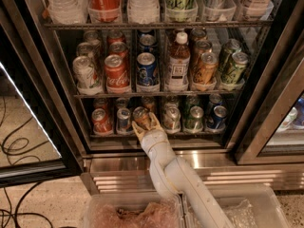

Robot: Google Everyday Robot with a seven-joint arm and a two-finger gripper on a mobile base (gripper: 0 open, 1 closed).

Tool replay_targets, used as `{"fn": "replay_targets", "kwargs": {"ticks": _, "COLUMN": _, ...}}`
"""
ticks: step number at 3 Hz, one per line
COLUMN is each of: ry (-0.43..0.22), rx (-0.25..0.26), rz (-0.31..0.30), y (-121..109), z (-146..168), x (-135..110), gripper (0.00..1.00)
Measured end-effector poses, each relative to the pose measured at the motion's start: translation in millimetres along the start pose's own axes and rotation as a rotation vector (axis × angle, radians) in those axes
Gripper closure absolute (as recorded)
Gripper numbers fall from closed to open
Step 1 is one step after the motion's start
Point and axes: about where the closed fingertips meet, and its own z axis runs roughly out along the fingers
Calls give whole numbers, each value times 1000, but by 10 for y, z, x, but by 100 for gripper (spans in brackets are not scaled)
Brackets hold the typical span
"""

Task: Pick orange can from bottom shelf of fridge

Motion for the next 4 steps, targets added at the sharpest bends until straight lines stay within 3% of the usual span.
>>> {"fn": "replay_targets", "kwargs": {"ticks": 2, "ry": 0, "rx": 0, "rz": 0, "y": 0, "z": 0, "x": 0, "gripper": 40}}
{"fn": "replay_targets", "kwargs": {"ticks": 3, "ry": 0, "rx": 0, "rz": 0, "y": 0, "z": 0, "x": 0, "gripper": 62}}
{"fn": "replay_targets", "kwargs": {"ticks": 4, "ry": 0, "rx": 0, "rz": 0, "y": 0, "z": -1, "x": 1, "gripper": 59}}
